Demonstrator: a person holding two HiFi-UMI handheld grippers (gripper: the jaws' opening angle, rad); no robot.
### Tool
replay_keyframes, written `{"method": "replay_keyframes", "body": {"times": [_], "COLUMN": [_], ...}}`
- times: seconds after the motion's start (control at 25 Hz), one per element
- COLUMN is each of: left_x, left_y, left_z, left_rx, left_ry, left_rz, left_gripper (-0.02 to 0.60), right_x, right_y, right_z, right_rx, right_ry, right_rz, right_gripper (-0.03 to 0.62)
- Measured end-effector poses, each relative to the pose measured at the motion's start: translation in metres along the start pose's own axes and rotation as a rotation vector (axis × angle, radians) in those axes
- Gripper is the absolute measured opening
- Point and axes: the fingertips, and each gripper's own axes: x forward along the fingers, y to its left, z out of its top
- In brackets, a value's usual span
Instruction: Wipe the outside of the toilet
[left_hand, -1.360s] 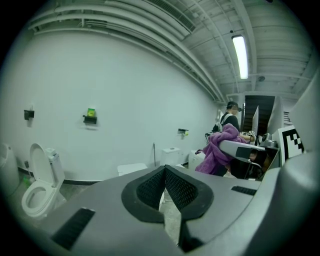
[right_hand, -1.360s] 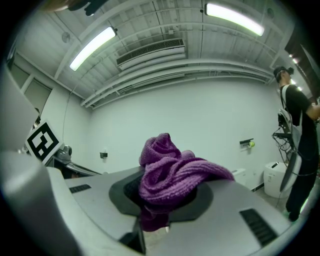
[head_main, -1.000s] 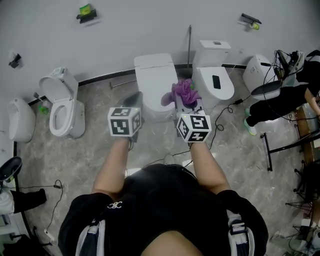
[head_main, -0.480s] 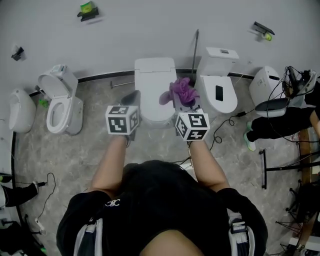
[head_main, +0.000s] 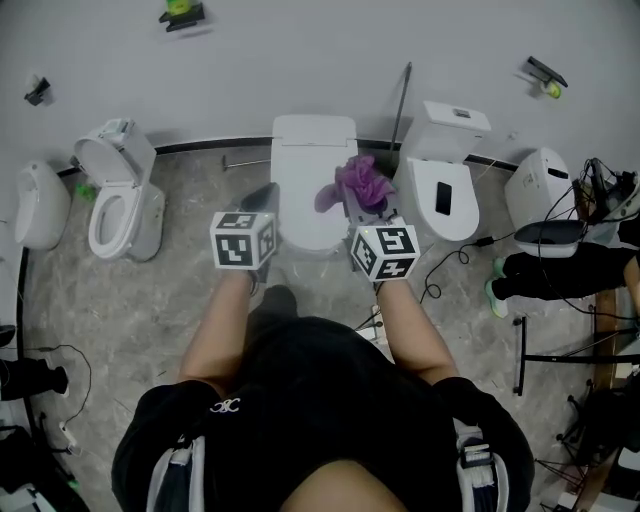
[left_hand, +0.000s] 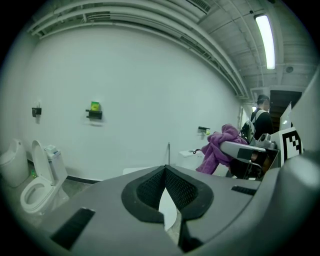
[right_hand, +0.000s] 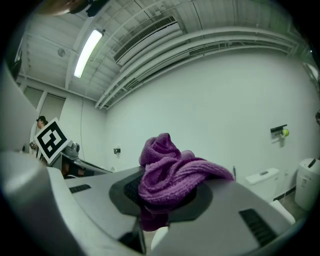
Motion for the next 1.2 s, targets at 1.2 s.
{"method": "replay_keyframes", "body": {"times": [1.2], "left_x": [0.263], "left_y": [0.312], "left_z": [0.066], "left_rx": [-0.144], "left_ry": [0.117], "left_rz": [-0.039], "left_gripper": [0.006], "right_x": [0.439], "right_y": [-0.041], "right_z": [-0.08], "right_rx": [0.022], "right_ry": [0.198], "right_rz": [0.054], "right_gripper": [0.081]}}
